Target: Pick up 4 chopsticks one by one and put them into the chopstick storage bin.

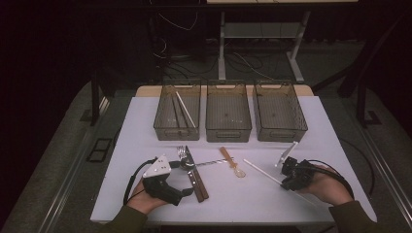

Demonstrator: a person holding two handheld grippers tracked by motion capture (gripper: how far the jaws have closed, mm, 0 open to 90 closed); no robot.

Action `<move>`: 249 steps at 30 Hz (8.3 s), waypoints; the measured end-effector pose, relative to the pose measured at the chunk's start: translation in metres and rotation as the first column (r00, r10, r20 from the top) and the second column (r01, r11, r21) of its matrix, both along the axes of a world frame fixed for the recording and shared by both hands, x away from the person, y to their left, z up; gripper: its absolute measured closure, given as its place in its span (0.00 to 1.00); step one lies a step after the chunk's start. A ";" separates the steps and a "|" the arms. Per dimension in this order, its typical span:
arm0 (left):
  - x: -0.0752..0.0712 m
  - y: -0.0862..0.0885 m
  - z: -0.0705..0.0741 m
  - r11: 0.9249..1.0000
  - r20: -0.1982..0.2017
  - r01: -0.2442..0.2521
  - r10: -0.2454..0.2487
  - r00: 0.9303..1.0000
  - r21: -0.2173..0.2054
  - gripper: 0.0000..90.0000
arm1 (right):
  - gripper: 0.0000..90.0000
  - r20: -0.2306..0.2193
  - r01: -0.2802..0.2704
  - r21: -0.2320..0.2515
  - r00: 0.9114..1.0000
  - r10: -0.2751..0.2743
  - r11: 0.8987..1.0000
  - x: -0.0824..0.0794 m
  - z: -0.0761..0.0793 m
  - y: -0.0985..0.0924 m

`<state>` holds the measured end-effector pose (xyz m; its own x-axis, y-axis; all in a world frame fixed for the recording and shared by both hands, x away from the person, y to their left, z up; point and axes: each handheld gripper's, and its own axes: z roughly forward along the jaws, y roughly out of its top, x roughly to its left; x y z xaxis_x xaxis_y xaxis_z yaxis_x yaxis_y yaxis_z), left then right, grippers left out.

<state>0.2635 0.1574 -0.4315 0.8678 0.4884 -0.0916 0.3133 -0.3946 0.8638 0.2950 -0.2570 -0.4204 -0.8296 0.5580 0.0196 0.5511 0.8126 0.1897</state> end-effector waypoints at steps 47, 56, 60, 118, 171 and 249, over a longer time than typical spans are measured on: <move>0.000 0.000 -0.001 1.000 -0.019 -0.002 0.001 1.000 -0.027 0.00 | 0.95 0.123 0.114 0.579 0.966 -0.225 0.807 0.029 0.032 -0.005; 0.000 0.000 -0.001 0.999 -0.017 -0.004 0.004 1.000 -0.033 0.00 | 0.95 0.188 0.066 0.646 0.952 -0.242 0.761 0.037 0.041 0.012; -0.001 -0.001 0.000 0.999 -0.015 -0.003 0.003 1.000 -0.037 0.00 | 0.95 0.212 0.043 0.676 0.945 -0.250 0.736 0.042 0.046 0.019; 0.003 0.002 0.003 0.999 -0.008 -0.011 0.011 1.000 -0.053 0.00 | 0.95 0.284 0.060 0.779 0.854 -0.437 0.624 0.161 0.090 0.209; 0.004 0.002 0.003 0.998 -0.011 -0.003 0.003 1.000 -0.058 0.00 | 0.53 0.194 0.214 0.547 0.908 -0.372 0.809 0.181 0.041 0.255; 0.003 0.003 -0.001 1.000 -0.015 -0.019 0.019 1.000 -0.012 0.00 | 0.09 0.294 0.072 0.638 0.897 -0.329 0.767 -0.006 -0.003 -0.013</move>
<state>0.2669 0.1603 -0.4321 0.8568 0.5037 -0.1105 0.3335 -0.3779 0.8637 0.2886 -0.2703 -0.4236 -0.7126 0.6902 0.1256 0.4702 0.3371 0.8156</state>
